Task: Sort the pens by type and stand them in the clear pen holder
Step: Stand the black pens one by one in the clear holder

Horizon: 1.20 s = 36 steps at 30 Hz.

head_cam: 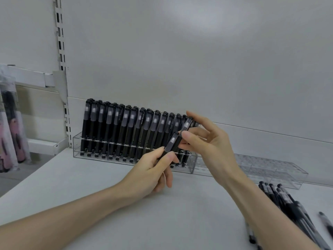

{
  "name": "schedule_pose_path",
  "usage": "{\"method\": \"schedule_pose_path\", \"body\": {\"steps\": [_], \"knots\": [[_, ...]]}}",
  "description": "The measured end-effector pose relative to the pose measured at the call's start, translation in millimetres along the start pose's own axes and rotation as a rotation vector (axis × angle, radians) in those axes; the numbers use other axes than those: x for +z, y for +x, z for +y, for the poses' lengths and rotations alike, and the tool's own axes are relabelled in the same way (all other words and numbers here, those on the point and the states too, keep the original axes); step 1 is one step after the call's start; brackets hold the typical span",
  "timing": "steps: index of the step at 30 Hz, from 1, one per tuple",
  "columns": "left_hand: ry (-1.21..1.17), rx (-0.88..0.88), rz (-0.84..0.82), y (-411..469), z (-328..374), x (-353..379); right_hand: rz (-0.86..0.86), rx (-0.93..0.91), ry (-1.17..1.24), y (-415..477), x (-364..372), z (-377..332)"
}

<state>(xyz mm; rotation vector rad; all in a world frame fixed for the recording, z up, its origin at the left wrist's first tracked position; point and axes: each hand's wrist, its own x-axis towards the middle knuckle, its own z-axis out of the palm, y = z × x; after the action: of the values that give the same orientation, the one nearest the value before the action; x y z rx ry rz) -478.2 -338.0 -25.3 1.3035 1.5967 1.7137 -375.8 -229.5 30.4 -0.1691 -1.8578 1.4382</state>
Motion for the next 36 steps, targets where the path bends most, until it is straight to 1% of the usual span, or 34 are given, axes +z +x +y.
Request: {"method": "schedule_pose_path", "body": {"steps": [2,6,8,10,14,17,23,27,30,32,34,35,36], "knots": [[0.042,-0.017,0.031,1,-1,-1,0.08,-0.055,-0.049,2,-3,-3],[0.123,-0.021,0.187,6,-3,-8,0.32,-0.223,-0.218,10,-16,-9],[0.112,-0.013,0.221,7,-3,-10,0.384,-0.281,-0.277,12,-20,-8],[0.118,0.023,0.209,6,-3,-10,0.412,-0.326,-0.34,15,-20,-3],[0.172,0.074,0.192,3,-2,-9,0.397,-0.362,-0.412,19,-16,6],[0.138,0.07,0.217,4,-1,-9,0.378,-0.357,-0.445,20,-15,11],[0.13,0.091,0.216,3,-3,-9,0.28,-0.244,-0.528,21,-14,20],[0.111,0.047,0.205,4,-5,-8,0.227,-0.203,-0.547,23,-17,19],[0.109,0.042,0.197,4,-5,-9,0.178,-0.176,-0.632,24,-18,21],[0.117,0.049,0.19,4,-6,-9,0.192,-0.183,-0.694,21,-18,21],[0.115,0.048,0.181,4,-6,-9,0.258,-0.206,-0.741,16,-17,15],[0.102,0.046,0.172,5,-5,-8,0.286,-0.211,-0.709,13,-16,11],[0.087,0.044,0.158,5,-5,-8,0.281,-0.198,-0.621,10,-13,7]]}}
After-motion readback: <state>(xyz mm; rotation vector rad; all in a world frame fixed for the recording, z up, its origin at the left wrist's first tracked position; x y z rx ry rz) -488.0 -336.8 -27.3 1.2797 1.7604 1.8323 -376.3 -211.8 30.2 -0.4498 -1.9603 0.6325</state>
